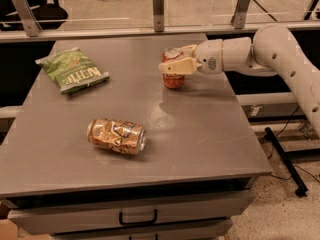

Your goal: Place coke can upright

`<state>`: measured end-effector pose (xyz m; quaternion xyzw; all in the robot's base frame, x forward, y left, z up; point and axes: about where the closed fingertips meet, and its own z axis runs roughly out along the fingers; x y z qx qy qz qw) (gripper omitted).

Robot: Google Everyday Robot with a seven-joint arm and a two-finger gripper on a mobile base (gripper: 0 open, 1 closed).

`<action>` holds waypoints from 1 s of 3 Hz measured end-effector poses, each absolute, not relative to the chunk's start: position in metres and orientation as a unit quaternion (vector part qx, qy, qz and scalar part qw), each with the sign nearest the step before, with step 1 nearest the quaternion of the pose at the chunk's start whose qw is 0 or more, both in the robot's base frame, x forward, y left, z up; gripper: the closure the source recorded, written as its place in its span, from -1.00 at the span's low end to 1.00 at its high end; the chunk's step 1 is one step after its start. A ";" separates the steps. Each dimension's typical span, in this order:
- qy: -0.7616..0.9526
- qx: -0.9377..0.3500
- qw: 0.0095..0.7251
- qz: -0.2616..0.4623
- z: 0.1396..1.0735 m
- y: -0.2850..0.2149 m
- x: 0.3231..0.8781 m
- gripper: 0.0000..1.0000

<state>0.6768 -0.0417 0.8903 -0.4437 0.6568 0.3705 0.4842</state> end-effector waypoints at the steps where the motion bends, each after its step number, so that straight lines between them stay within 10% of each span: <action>1: 0.653 -0.450 0.479 0.375 0.892 -0.040 0.675 -1.00; 3: 0.663 -0.450 0.476 0.364 0.912 -0.061 0.667 -1.00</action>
Offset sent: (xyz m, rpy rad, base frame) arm -0.0037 -0.0050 0.0061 -0.0020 0.0023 0.0227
